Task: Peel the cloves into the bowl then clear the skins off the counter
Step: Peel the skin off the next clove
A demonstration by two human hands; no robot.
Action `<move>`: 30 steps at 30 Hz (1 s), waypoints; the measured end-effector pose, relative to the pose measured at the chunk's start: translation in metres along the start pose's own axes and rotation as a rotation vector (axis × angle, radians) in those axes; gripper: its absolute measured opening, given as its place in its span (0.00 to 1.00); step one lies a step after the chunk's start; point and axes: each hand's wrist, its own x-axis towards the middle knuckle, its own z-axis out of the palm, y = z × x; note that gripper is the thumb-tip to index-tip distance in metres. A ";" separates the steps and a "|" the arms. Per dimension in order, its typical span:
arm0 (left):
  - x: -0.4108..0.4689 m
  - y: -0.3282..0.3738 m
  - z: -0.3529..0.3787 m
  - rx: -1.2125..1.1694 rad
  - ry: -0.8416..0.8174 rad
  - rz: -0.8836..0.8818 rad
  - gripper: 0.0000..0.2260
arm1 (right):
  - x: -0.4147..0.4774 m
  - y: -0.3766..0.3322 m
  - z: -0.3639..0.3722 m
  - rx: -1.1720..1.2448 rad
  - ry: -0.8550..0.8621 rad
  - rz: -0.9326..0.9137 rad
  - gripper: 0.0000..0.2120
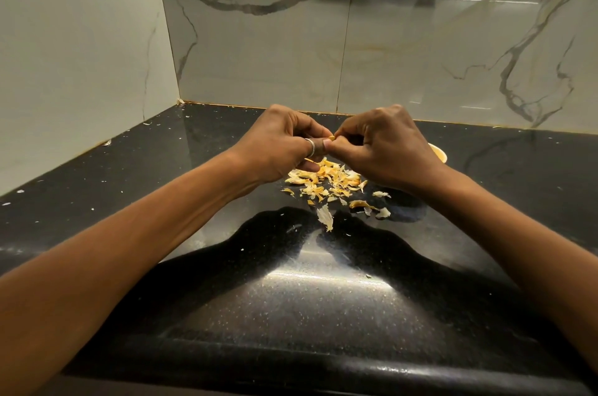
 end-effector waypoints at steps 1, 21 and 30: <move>0.000 0.000 -0.001 0.001 -0.004 -0.006 0.06 | 0.000 0.000 0.000 -0.003 -0.005 -0.006 0.14; 0.005 -0.001 -0.009 -0.080 -0.019 -0.109 0.08 | 0.000 0.004 -0.007 -0.032 0.018 -0.093 0.08; 0.008 -0.003 -0.008 -0.124 0.042 -0.125 0.05 | 0.001 0.003 -0.006 0.020 0.057 -0.063 0.06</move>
